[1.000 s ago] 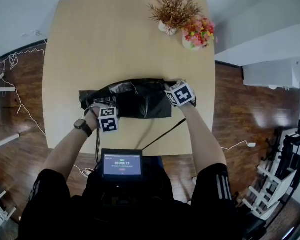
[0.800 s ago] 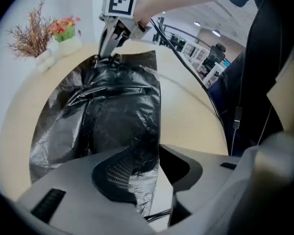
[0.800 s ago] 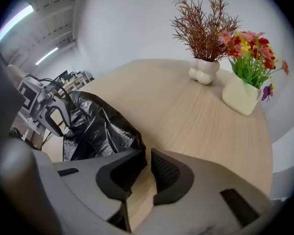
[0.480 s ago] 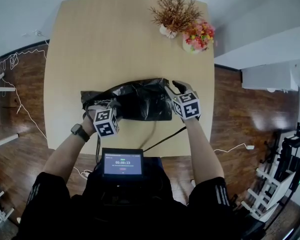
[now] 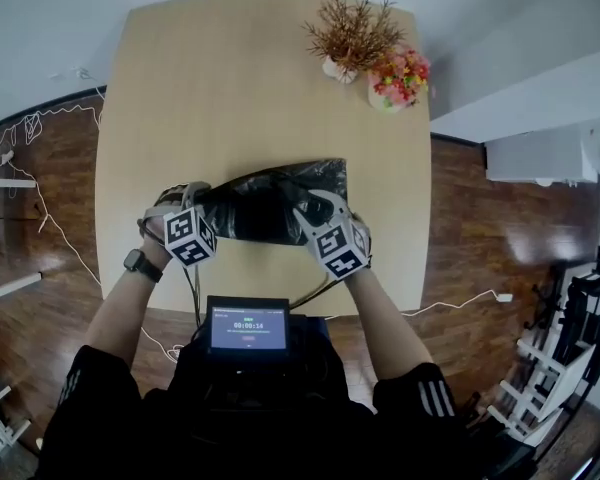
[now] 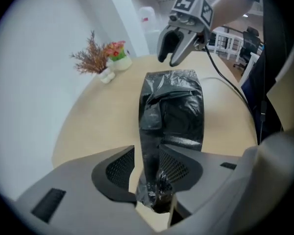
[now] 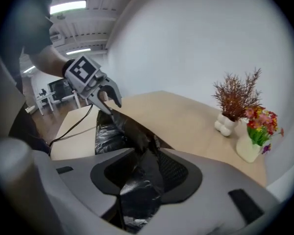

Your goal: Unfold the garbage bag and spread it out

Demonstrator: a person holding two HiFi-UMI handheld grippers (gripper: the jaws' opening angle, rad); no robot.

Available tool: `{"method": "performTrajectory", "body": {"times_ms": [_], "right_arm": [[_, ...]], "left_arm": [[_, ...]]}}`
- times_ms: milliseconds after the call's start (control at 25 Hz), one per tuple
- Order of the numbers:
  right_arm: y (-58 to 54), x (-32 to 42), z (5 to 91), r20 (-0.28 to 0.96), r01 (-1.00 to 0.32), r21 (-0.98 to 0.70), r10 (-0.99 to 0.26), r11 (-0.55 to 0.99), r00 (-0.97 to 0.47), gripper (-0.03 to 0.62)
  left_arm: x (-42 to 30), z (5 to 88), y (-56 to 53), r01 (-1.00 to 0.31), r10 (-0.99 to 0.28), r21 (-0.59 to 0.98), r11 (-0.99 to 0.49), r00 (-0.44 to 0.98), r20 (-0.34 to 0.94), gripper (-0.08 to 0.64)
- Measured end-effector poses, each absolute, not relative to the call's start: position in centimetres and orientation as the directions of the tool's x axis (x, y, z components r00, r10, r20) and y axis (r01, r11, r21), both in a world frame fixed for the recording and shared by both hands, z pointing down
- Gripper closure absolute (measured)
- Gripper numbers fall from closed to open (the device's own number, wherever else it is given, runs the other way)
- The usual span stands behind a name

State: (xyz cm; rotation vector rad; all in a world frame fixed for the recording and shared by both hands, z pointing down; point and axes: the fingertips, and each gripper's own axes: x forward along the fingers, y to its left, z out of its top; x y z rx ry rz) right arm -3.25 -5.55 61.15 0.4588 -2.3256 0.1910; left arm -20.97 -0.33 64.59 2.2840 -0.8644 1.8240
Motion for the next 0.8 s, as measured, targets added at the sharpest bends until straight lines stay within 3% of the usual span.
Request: {"method": "performTrajectory", "body": {"times_ms": [240, 520, 800], "right_arm": [[0.5, -7.8, 65.1, 0.74, -0.265, -0.083, -0.119, 0.961, -0.662, 0.411], [3.1, -9.0, 70.6, 0.845, -0.276, -0.062, -0.097, 0.959, -0.526, 0.411], [3.6, -8.9, 72.2, 0.872, -0.221, -0.029, -0.083, 0.975, -0.482, 0.403]], "left_arm": [[-22.7, 66.3, 0.7, -0.544, -0.258, -0.132, -0.828, 0.162, 0.953, 0.395], [-22.3, 67.1, 0.5, -0.577, -0.209, -0.045, -0.815, 0.221, 0.953, 0.56], [-22.8, 67.1, -1.2, -0.56, -0.16, -0.017, -0.828, 0.207, 0.965, 0.56]]}}
